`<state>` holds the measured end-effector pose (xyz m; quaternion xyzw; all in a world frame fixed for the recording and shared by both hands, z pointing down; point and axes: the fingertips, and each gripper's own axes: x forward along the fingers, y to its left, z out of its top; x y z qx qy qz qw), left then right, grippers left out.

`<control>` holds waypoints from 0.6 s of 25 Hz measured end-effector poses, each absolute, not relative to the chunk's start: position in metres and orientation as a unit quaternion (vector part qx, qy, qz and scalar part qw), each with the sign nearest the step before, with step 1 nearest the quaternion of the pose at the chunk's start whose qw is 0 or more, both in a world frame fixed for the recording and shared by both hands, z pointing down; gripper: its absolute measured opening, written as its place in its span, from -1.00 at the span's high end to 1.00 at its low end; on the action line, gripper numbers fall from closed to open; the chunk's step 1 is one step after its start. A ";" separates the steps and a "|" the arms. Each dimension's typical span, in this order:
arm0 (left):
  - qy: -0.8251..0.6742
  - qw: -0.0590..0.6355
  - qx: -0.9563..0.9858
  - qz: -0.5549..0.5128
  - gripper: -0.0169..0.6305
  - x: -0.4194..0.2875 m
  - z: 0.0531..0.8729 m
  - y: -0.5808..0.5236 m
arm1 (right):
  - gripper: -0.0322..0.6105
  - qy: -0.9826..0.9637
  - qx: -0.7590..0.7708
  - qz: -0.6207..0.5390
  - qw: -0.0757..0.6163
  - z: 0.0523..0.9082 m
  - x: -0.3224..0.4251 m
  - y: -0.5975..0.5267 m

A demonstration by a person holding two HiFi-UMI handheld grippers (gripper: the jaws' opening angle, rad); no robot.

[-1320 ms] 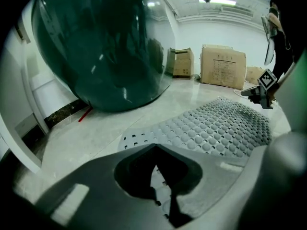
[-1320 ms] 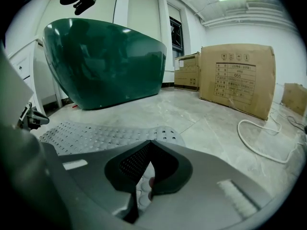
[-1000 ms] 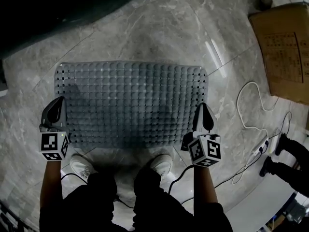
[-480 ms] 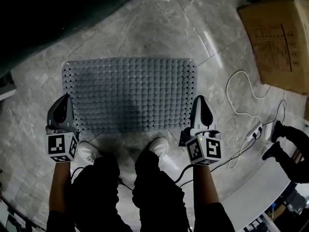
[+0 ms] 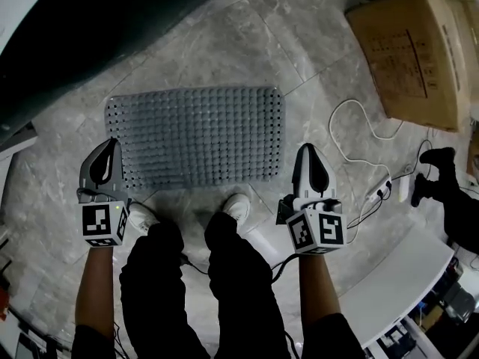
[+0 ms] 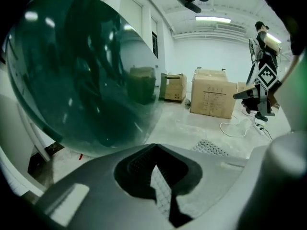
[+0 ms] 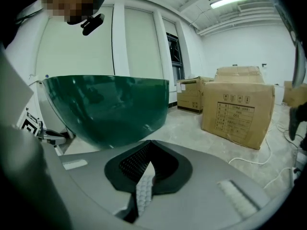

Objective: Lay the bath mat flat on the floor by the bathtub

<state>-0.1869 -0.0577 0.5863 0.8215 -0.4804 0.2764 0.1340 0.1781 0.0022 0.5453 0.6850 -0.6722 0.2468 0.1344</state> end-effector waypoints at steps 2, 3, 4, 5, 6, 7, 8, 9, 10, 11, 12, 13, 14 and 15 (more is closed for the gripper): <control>-0.485 0.136 0.821 0.270 0.95 -0.181 0.565 -0.060 | 0.82 -0.678 0.685 0.233 0.129 0.526 0.181 0.000; -0.488 0.137 0.820 0.266 0.94 -0.179 0.555 -0.060 | 0.82 -0.681 0.685 0.227 0.125 0.517 0.182 -0.001; -0.491 0.137 0.819 0.264 0.95 -0.178 0.546 -0.059 | 0.82 -0.683 0.684 0.225 0.122 0.507 0.182 -0.002; -0.493 0.138 0.818 0.263 0.94 -0.176 0.537 -0.058 | 0.82 -0.684 0.683 0.225 0.121 0.498 0.182 -0.002; -0.494 0.139 0.817 0.264 0.95 -0.175 0.527 -0.056 | 0.82 -0.685 0.682 0.225 0.122 0.488 0.181 -0.002; -0.494 0.139 0.817 0.264 0.94 -0.173 0.517 -0.054 | 0.82 -0.686 0.681 0.224 0.124 0.478 0.181 -0.001; -0.493 0.138 0.817 0.264 0.95 -0.170 0.506 -0.051 | 0.82 -0.688 0.679 0.223 0.128 0.468 0.181 0.000; -0.492 0.137 0.818 0.263 0.95 -0.167 0.495 -0.049 | 0.82 -0.689 0.678 0.221 0.131 0.458 0.181 0.001; -0.490 0.135 0.820 0.263 0.95 -0.164 0.484 -0.047 | 0.82 -0.690 0.677 0.219 0.132 0.448 0.181 0.001; -0.489 0.133 0.821 0.262 0.94 -0.162 0.472 -0.045 | 0.82 -0.690 0.678 0.218 0.131 0.437 0.182 0.001; -0.489 0.131 0.823 0.259 0.95 -0.159 0.461 -0.044 | 0.82 -0.690 0.679 0.216 0.128 0.426 0.183 0.001; -0.490 0.131 0.823 0.256 0.95 -0.158 0.449 -0.043 | 0.82 -0.690 0.680 0.215 0.125 0.414 0.183 0.001; -0.491 0.131 0.824 0.253 0.94 -0.156 0.437 -0.043 | 0.82 -0.690 0.681 0.213 0.123 0.403 0.183 0.001; -0.492 0.131 0.824 0.249 0.95 -0.154 0.426 -0.043 | 0.82 -0.690 0.682 0.212 0.121 0.392 0.184 0.001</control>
